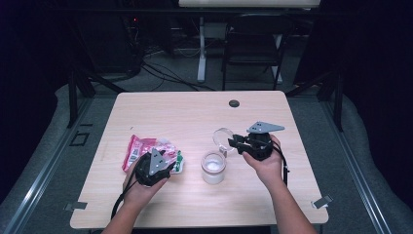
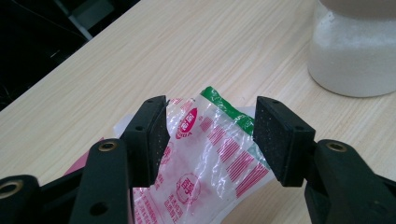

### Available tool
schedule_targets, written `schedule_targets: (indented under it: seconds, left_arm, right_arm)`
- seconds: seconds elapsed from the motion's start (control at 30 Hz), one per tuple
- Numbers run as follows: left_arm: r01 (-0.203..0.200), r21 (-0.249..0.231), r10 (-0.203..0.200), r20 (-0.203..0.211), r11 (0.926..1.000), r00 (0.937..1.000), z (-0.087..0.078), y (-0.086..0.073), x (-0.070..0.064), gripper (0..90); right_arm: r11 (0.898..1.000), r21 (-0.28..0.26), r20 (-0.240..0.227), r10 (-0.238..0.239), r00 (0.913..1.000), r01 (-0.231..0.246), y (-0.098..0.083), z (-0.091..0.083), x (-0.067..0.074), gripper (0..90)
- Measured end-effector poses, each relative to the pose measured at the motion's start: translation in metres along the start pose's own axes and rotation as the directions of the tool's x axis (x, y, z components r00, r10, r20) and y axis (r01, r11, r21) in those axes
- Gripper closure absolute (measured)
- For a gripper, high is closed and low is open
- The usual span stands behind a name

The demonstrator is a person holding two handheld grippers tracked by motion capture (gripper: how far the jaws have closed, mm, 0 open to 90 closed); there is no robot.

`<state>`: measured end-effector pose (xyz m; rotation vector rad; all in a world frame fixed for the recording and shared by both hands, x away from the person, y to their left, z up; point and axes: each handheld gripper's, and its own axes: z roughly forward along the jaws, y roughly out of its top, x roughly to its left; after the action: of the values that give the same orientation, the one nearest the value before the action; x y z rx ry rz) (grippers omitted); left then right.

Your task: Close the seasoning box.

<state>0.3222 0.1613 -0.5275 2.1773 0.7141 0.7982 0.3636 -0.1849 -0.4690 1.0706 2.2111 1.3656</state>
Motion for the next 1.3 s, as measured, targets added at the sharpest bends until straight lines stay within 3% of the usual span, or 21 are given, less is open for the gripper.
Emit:
schedule_targets:
  seconds: [0.23,0.43,0.5,0.6,0.73,1.03,1.3]
  left_arm:
    - [-0.007,-0.002,0.007,0.018,1.0,0.9998,0.0,0.003,-0.001,49.1]
    - [0.024,-0.031,-0.023,0.059,0.9992,0.998,-0.002,0.011,0.0,55.2]
    - [0.014,-0.03,-0.012,0.087,0.9995,0.9961,0.0,0.016,-0.001,60.7]
    - [-0.038,-0.013,0.039,0.099,0.9992,0.9943,0.003,0.027,-0.008,69.8]
    - [-0.059,-0.026,0.063,0.141,0.9979,0.988,0.009,0.043,-0.017,78.6]
    - [-0.032,-0.065,0.045,0.213,0.9974,0.976,0.019,0.076,-0.024,85.8]
    - [-0.05,-0.091,0.07,0.226,0.9945,0.9716,0.019,0.093,-0.03,89.6]
  right_arm:
    - [1.0,-0.005,-0.011,-0.006,0.9999,0.006,0.0,-0.001,0.001,70.7]
    - [1.0,-0.016,-0.02,-0.023,0.9995,0.022,0.001,0.0,0.005,69.5]
    - [0.999,-0.012,-0.029,-0.032,0.9991,0.032,0.001,0.0,0.007,69.0]
    - [0.999,-0.013,-0.031,-0.042,0.9986,0.041,0.001,0.001,0.009,68.4]
    - [0.999,-0.006,-0.035,-0.054,0.9979,0.054,0.001,0.003,0.011,67.2]
    - [0.997,-0.005,-0.043,-0.078,0.9961,0.078,0.001,0.004,0.018,64.1]
    - [0.995,-0.001,-0.05,-0.103,0.9934,0.103,0.0,0.003,0.026,59.4]
